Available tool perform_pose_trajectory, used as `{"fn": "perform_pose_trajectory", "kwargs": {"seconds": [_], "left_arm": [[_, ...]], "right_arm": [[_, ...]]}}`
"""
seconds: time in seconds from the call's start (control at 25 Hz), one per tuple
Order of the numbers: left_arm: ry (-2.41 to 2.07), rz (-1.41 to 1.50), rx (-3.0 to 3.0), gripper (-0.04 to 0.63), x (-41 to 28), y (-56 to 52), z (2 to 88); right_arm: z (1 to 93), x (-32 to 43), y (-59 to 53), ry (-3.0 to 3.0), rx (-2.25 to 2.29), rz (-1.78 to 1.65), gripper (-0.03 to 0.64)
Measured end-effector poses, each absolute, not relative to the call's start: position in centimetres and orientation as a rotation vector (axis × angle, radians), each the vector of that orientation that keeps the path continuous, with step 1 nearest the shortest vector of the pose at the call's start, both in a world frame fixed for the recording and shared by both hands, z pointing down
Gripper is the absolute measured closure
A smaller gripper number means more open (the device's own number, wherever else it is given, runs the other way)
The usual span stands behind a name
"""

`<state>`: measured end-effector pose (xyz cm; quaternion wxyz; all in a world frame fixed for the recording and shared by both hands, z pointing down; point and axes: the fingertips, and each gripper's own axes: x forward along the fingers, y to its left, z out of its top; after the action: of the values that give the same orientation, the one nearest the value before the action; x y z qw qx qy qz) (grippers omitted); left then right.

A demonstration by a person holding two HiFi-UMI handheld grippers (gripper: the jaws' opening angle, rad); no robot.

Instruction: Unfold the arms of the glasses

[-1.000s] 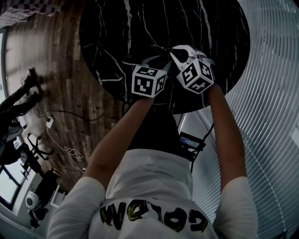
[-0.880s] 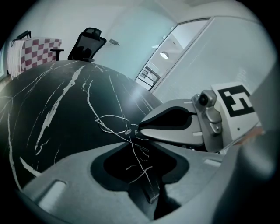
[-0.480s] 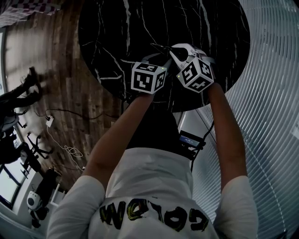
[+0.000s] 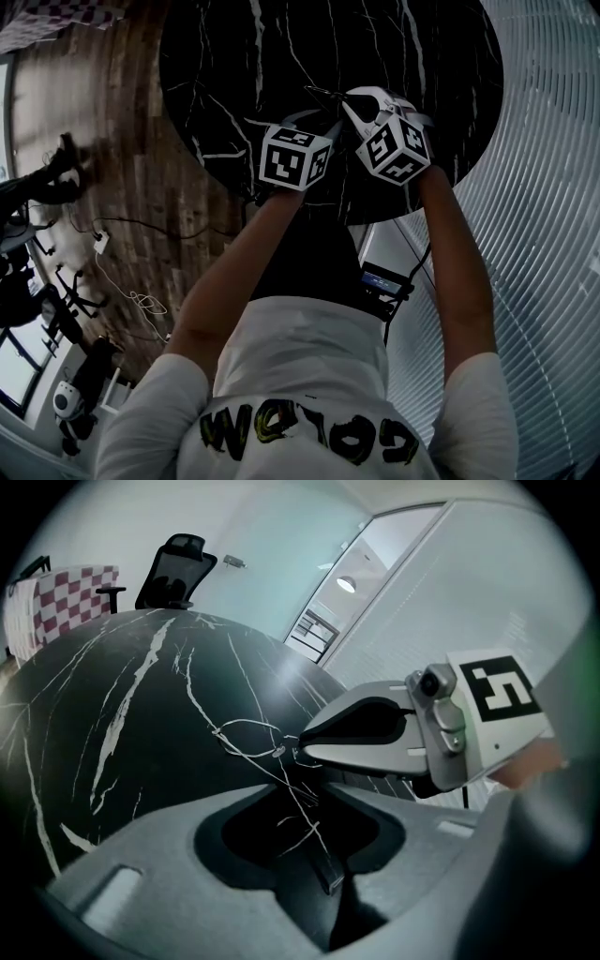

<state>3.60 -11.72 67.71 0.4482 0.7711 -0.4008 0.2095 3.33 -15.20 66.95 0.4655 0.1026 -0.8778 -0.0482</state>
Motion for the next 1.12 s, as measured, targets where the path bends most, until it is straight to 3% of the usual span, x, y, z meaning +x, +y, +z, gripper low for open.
{"fn": "perform_pose_trajectory", "kwargs": {"seconds": [1.12], "left_arm": [[-0.89,0.773,1.995,0.456,-0.2,-8.9,67.9]], "right_arm": [[67.1,3.3,-15.2,-2.157,0.235,-0.169,0.604]]}}
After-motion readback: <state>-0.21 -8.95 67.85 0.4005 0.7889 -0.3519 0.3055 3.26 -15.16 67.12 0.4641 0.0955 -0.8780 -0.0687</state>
